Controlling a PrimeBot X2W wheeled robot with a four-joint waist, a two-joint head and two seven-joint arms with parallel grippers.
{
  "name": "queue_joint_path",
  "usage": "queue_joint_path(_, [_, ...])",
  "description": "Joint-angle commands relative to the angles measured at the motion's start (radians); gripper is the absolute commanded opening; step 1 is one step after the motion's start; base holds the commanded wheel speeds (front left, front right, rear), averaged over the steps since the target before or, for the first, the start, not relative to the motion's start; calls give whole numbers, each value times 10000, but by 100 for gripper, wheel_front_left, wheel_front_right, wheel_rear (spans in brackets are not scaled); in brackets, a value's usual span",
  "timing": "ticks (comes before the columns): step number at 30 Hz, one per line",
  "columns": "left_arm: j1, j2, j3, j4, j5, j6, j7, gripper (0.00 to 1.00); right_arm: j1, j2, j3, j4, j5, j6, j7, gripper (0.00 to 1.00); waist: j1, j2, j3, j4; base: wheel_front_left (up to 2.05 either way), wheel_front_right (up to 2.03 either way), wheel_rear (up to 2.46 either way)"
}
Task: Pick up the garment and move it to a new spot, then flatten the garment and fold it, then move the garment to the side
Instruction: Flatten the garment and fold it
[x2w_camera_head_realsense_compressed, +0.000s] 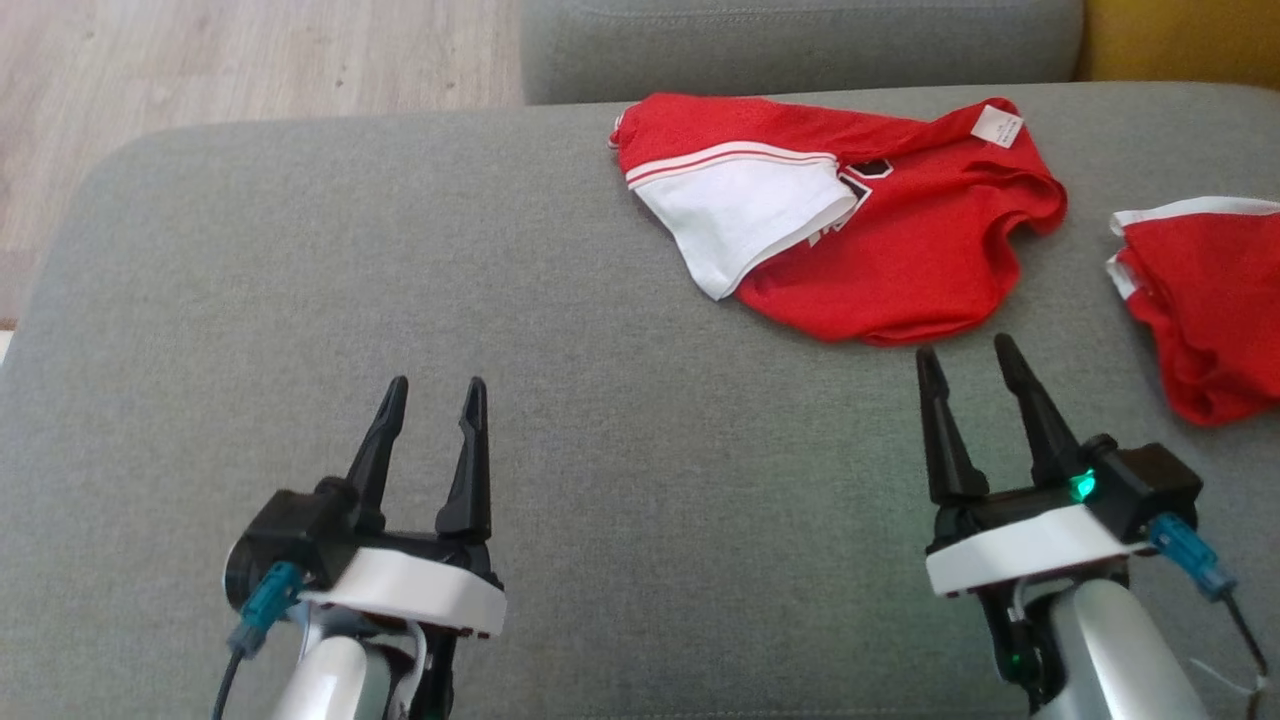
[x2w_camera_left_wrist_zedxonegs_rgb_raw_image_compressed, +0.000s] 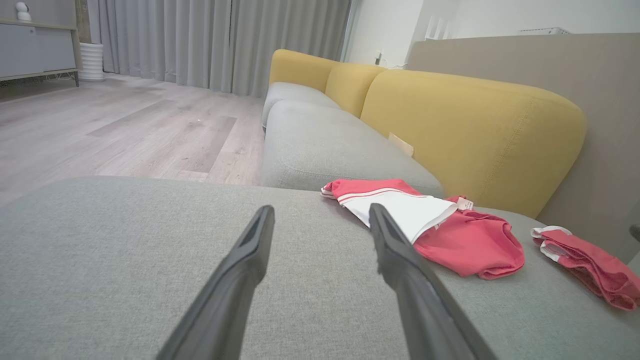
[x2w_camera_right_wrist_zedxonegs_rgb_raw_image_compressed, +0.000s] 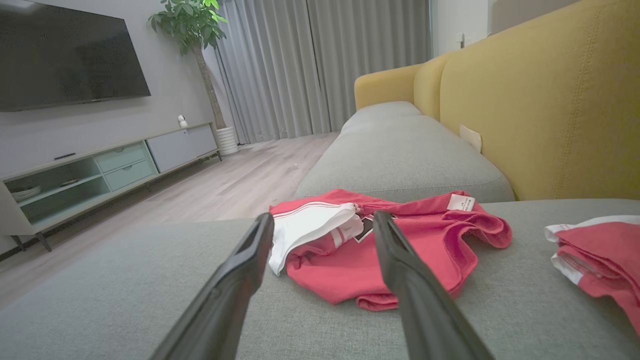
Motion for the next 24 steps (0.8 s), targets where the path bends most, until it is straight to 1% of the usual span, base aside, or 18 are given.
queue_joint_path(1, [-353, 30, 283, -346, 81, -59, -55, 100, -282, 49, 146, -404, -74, -9, 53, 100, 0, 0, 101, 89, 0, 0, 0])
queue_joint_path(7, [-582, 30, 40, -341, 10, -59, -55, 100, -712, 50, 217, -288, -689, -9, 602, 100, 0, 0, 580, 581, 0, 0, 0])
queue_joint_path(12, [-789, 30, -176, -279, -113, -12, -55, 100, -1509, 50, 354, 301, -897, -9, 1148, 100, 0, 0, 1039, 1152, 0, 0, 0])
queue_joint_path(13, [-873, 30, -258, -267, -169, 10, -55, 100, -1947, 50, 282, 743, -836, -9, 1303, 100, 0, 0, 1184, 1398, 0, 0, 0])
queue_joint_path(16, [-966, 30, -346, -235, -228, 43, -55, 100, -2669, 50, -112, 1655, -652, -9, 1511, 100, 0, 0, 1333, 1736, 0, 0, 0])
queue_joint_path(17, [-966, 30, -346, -235, -228, 43, -55, 100, -2669, 50, -112, 1655, -652, -9, 1511, 100, 0, 0, 1333, 1736, 0, 0, 0])
queue_joint_path(24, [-1097, 30, -497, -199, -347, 98, -55, 100, -4168, 50, -1365, 3981, -458, -9, 1751, 100, 0, 0, 1540, 2342, 0, 0, 0])
